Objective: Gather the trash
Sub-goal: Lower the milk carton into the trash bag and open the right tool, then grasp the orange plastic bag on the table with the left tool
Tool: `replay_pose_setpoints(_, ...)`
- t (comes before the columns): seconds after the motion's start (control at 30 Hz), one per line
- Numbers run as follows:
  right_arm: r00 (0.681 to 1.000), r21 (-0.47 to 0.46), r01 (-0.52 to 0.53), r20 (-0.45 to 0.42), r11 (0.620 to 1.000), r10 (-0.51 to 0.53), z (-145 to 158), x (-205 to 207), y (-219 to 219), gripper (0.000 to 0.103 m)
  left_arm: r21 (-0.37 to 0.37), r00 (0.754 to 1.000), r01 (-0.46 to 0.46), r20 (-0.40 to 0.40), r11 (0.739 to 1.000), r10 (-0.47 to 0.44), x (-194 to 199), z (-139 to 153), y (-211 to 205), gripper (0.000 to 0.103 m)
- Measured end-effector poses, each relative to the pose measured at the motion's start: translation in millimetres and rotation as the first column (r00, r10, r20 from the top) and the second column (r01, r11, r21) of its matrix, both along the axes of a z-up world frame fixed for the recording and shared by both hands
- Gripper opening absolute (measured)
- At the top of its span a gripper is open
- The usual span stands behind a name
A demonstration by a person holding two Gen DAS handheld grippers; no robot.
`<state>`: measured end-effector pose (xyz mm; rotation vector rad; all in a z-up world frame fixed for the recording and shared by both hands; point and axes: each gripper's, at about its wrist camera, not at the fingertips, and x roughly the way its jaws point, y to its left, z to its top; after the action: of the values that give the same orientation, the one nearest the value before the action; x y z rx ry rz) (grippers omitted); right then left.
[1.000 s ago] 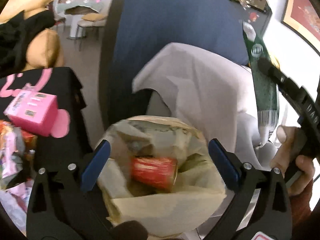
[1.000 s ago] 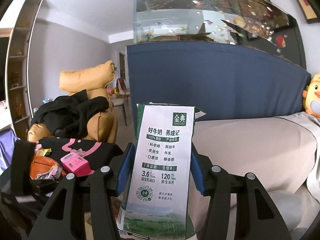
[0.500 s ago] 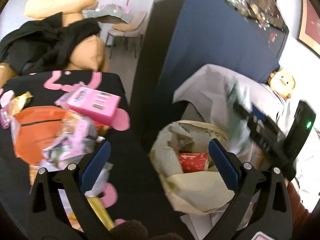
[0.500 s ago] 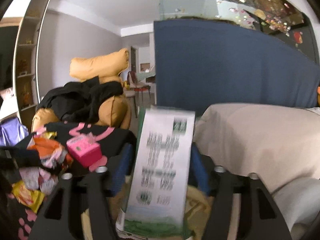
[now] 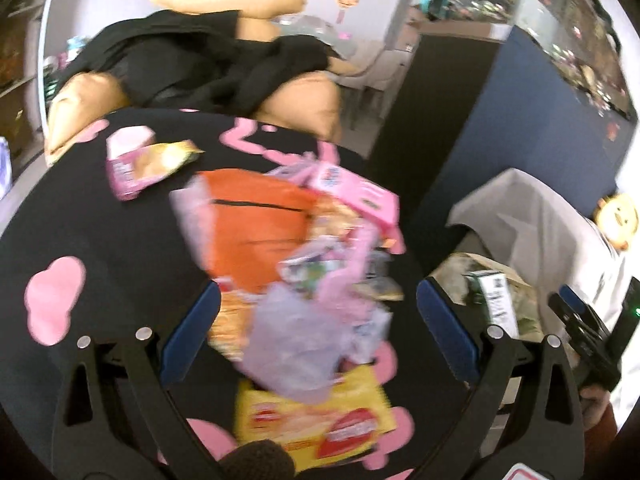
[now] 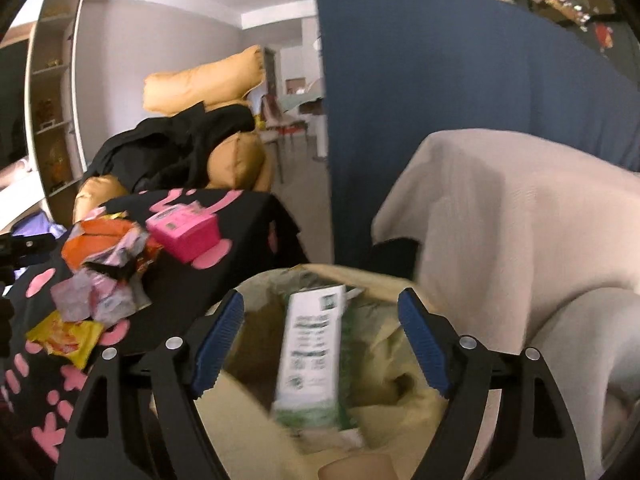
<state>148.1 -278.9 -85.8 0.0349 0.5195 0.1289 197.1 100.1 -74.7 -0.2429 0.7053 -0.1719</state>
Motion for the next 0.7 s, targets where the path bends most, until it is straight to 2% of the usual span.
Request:
replay_pose_setpoints(0.17,0.991,0.029,-0.12,-0.056,0.992,0.122,-3,0,36,0.076,0.018,0.999,-0.011,-0.042,1.0,0.012,-10,-9,23,0.094)
replay_pose_setpoints(0.33,0.958,0.073,-0.248,-0.127,0.966,0.256,-13,1,79,0.076,0.024,0.997,-0.017,-0.076,1.0,0.019,-22,-20,39,0.094)
replay_pose_setpoints(0.5,0.934,0.02,-0.324,-0.154,0.946,0.323,-22,-5,120,0.076,-0.002,0.993,-0.079,-0.093,0.997,0.079,-30,-26,65,0.094)
replay_pose_setpoints(0.7,0.904,0.068,-0.372,-0.199,0.926,0.378,-32,-3,144,0.076,-0.044,0.992,-0.095,-0.091,0.994,0.091,-31,-29,78,0.093)
